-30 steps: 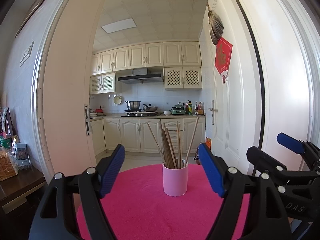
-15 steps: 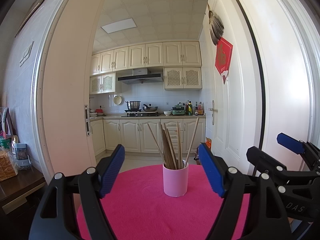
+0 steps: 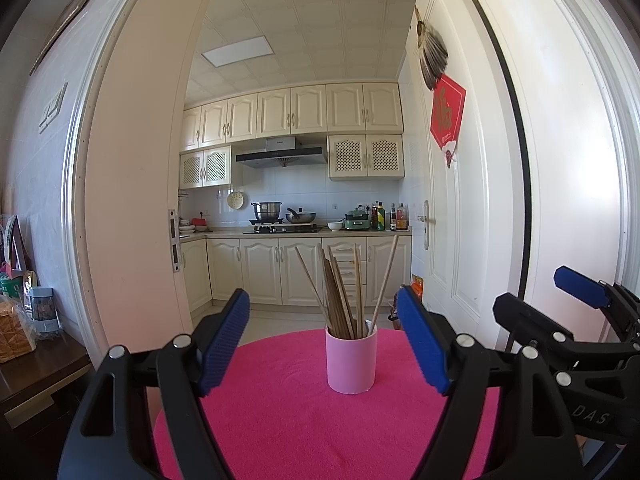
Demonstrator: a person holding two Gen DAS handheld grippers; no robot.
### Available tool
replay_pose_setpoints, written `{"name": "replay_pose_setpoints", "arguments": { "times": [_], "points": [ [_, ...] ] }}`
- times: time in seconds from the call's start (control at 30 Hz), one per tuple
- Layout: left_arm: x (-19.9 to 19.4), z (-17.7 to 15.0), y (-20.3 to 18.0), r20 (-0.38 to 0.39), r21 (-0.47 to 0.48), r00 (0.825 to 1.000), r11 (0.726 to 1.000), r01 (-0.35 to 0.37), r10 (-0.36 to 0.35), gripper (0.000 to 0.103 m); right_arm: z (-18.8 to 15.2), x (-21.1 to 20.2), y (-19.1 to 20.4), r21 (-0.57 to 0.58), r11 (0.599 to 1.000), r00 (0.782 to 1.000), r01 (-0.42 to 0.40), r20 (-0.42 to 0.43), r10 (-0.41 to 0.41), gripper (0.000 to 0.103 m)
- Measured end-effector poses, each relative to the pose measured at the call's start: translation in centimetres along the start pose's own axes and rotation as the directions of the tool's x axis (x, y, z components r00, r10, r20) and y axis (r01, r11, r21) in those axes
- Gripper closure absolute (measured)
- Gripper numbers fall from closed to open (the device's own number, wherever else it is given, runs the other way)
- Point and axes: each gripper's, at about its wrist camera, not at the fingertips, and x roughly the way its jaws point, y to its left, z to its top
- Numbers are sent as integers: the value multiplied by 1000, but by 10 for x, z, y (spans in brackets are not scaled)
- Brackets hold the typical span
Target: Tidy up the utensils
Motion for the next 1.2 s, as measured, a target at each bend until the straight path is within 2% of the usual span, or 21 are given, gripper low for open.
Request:
{"name": "replay_pose_setpoints", "arguments": {
  "times": [1.2],
  "points": [
    [3, -2, 0, -6, 5, 1000, 1000, 1, -1, 28, -5, 2, 4, 10, 1000, 1000, 6, -6, -6, 11]
  ]
}}
